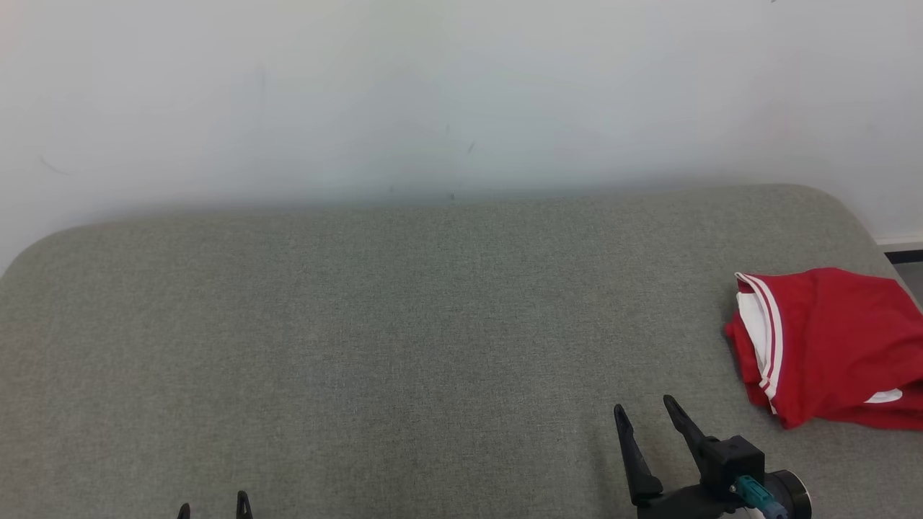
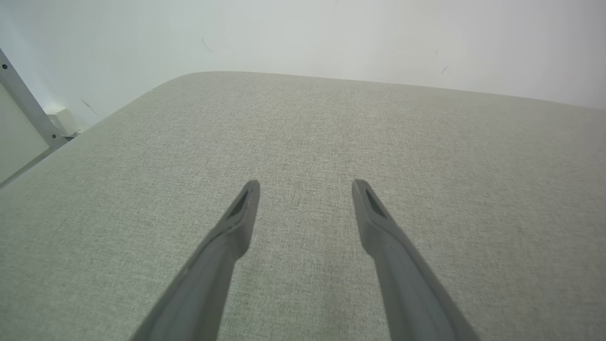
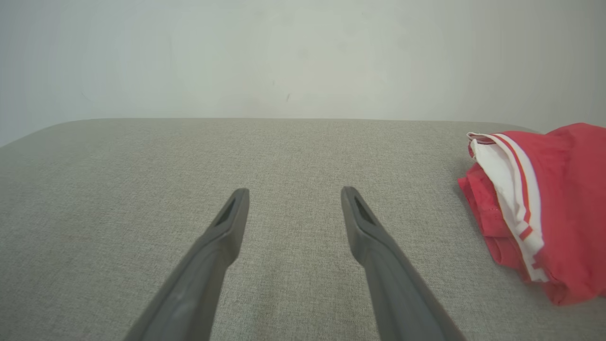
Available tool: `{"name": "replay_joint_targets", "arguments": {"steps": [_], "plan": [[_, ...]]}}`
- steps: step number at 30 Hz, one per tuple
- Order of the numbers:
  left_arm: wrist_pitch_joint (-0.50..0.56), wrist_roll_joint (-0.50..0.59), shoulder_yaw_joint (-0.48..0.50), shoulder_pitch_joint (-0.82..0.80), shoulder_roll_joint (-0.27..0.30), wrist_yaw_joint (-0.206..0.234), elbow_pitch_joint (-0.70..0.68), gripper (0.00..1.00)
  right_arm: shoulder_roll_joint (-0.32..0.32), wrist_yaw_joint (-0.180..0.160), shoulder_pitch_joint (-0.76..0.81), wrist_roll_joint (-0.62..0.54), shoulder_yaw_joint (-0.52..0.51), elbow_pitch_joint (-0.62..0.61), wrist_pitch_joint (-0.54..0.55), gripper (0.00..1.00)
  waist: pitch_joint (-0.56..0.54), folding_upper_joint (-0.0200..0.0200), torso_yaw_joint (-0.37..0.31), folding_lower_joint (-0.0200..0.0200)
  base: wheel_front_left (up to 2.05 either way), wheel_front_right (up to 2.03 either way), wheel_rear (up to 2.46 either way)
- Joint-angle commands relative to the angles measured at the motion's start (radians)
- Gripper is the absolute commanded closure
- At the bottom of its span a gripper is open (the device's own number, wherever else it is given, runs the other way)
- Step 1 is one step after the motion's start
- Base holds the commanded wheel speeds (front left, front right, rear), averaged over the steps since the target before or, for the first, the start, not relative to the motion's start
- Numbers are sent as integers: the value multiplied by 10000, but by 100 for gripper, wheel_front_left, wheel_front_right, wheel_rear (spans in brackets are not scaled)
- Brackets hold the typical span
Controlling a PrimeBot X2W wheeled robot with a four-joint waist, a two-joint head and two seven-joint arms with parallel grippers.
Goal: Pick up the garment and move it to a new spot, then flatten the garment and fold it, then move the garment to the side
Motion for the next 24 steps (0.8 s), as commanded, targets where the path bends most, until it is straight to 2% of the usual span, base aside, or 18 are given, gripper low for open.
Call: {"name": "replay_joint_targets", "arguments": {"steps": [1,19,20,24], "plan": [[-29,-54,-17,36,10,16,33,0,12,-29,133,-12,27,-58,-41,0,2,0,4,0,0,0,0],[-29,-262,-84,-104,7,-118,76,0,13,-29,59,93,171,-60,-41,0,148,0,-230,0,0,0,0],[3,-233,-74,-21,4,-133,64,100,0,0,22,65,163,-32,0,100,146,0,-230,0,0,0,0],[69,-295,-63,50,-67,-149,505,100,2,2,314,132,144,403,96,100,154,0,-226,0,0,0,0]]}}
